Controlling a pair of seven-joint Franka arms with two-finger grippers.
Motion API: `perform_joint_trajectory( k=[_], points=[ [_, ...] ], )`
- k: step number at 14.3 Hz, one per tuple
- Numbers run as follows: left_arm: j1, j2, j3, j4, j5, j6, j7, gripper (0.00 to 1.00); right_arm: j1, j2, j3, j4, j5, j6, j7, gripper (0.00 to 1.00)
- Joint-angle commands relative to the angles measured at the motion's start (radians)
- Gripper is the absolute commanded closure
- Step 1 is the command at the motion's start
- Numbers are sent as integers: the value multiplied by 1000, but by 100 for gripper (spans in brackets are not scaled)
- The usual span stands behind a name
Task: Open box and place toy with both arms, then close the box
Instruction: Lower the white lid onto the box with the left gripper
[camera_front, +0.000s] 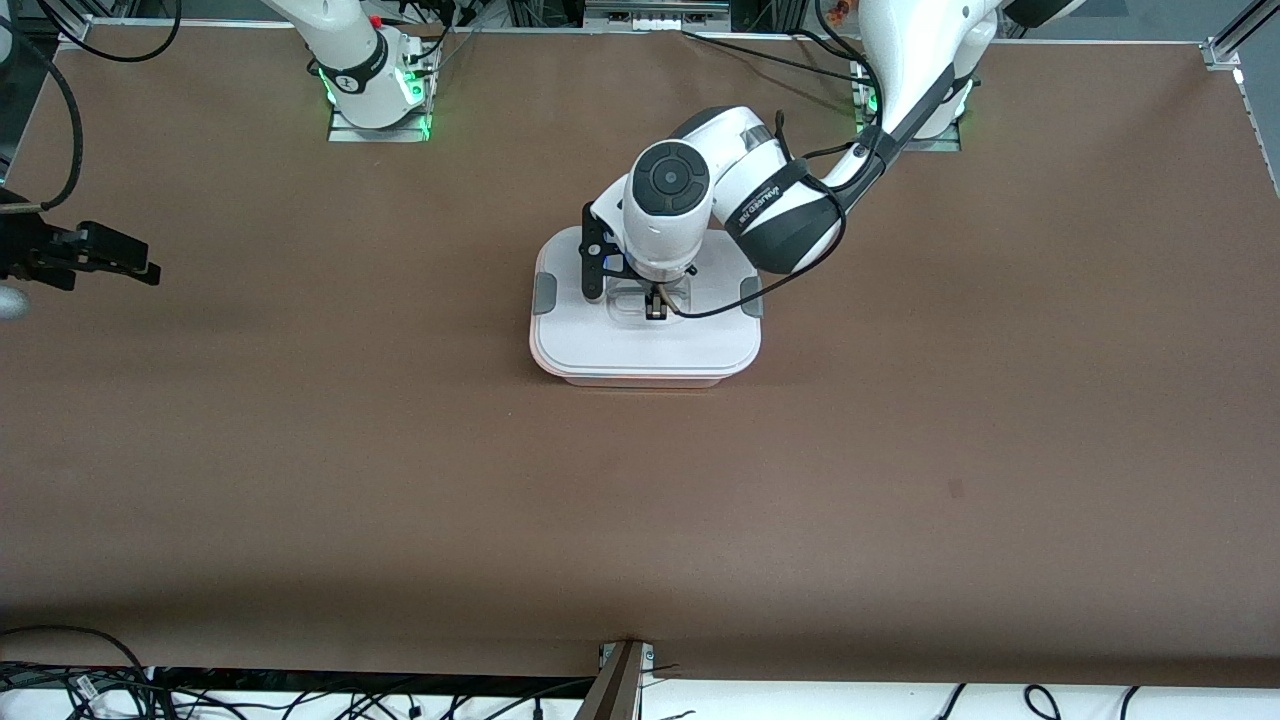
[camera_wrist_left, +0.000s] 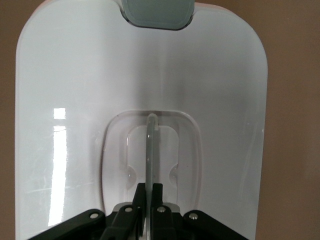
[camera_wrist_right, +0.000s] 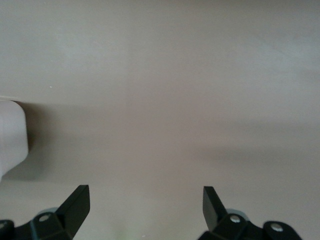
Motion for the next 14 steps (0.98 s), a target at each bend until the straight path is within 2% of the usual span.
perform_joint_trajectory(
  k=[1, 4, 8, 14],
  points=[
    [-19, 24, 6, 11, 40, 2, -10, 100, -57, -41, 107, -38, -81, -10, 12, 0],
    [-19, 31, 6, 9, 73, 26, -10, 100, -66, -50, 133, -41, -84, -30, 47, 0],
    [-16, 29, 6, 12, 105, 29, 0, 100, -83, -37, 129, -33, -75, -98, 54, 0],
    [-39, 31, 7, -6, 122, 29, 4, 100, -86, -57, 129, -47, -73, -110, 57, 0]
  ],
)
